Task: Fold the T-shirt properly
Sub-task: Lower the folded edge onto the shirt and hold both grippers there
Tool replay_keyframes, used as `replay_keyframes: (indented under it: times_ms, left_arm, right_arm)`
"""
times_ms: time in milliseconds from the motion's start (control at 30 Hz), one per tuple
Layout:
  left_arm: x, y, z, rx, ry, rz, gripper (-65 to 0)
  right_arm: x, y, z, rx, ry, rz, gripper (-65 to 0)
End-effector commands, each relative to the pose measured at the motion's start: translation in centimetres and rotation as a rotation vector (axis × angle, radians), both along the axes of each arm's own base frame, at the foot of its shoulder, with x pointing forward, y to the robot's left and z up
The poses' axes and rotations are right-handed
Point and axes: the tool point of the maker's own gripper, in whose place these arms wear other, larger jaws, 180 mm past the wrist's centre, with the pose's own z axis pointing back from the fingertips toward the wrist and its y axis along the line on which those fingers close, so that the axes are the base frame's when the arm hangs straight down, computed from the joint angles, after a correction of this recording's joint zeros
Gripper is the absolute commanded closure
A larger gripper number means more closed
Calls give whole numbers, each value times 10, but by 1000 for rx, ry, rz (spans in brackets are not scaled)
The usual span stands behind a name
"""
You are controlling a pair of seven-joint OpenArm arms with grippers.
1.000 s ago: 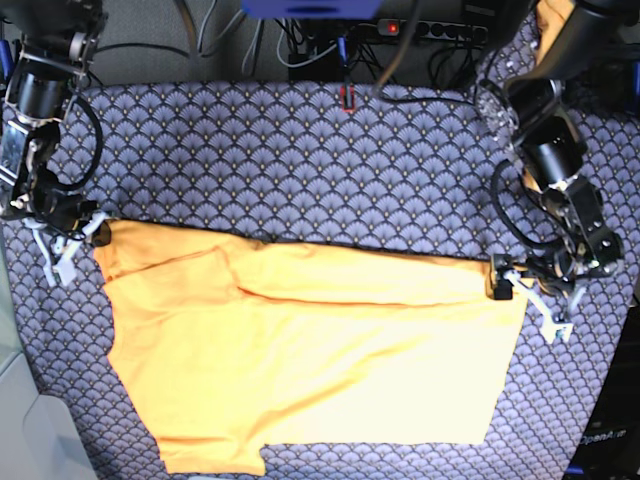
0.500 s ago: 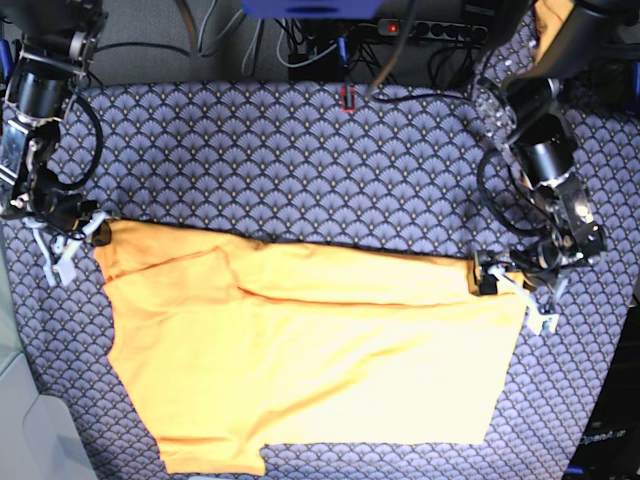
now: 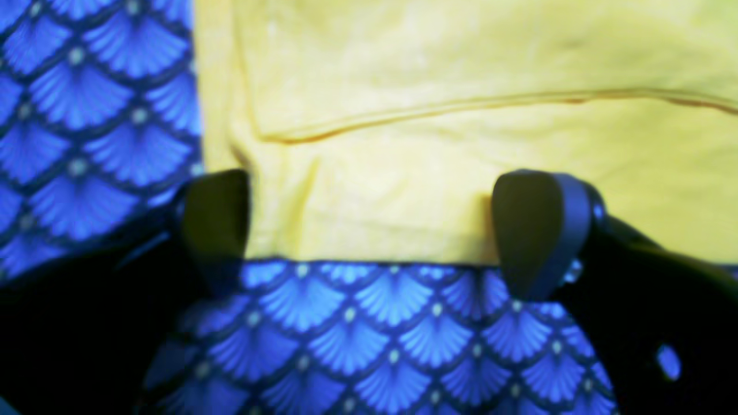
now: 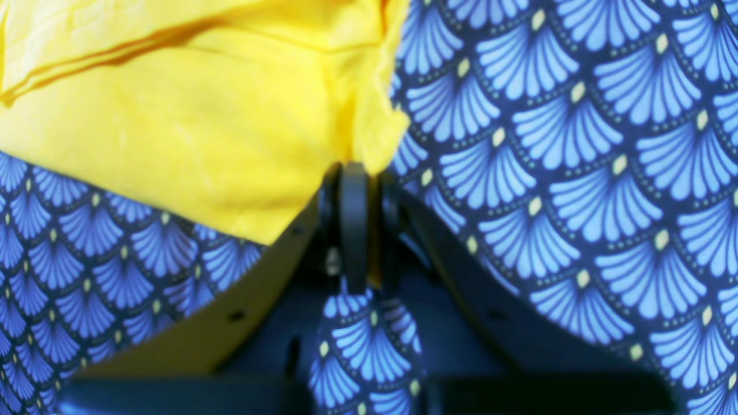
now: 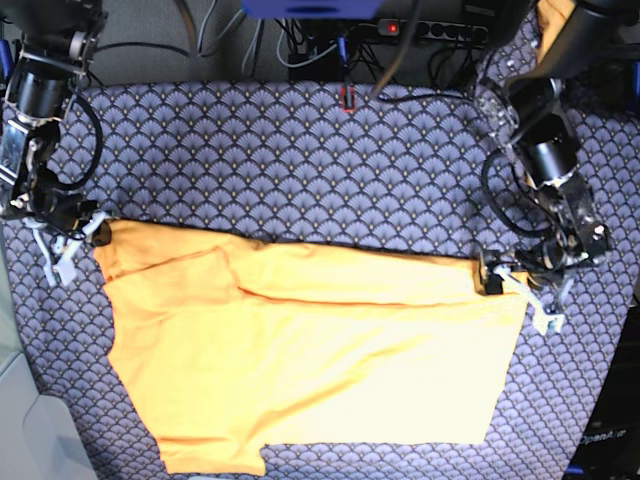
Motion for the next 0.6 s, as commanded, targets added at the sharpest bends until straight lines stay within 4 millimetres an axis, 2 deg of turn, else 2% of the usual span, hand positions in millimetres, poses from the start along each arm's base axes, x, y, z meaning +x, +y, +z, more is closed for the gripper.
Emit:
replay_keyframes:
  times_ms: [0, 200, 467, 567]
  left_arm:
    - [12, 9, 22, 21, -59, 7, -650]
    - [15, 16, 39, 63, -77, 12, -650]
    - [16, 15, 39, 60, -98, 14, -650]
    - [16, 26, 36, 56, -88, 101, -650]
  right_arm:
    - [-5, -2, -3, -21, 37, 19, 0]
    - [-5, -2, -2, -21, 35, 19, 0]
    - [-5, 0, -3, -16, 32, 19, 0]
    - [-4, 0, -2, -16, 31, 19, 0]
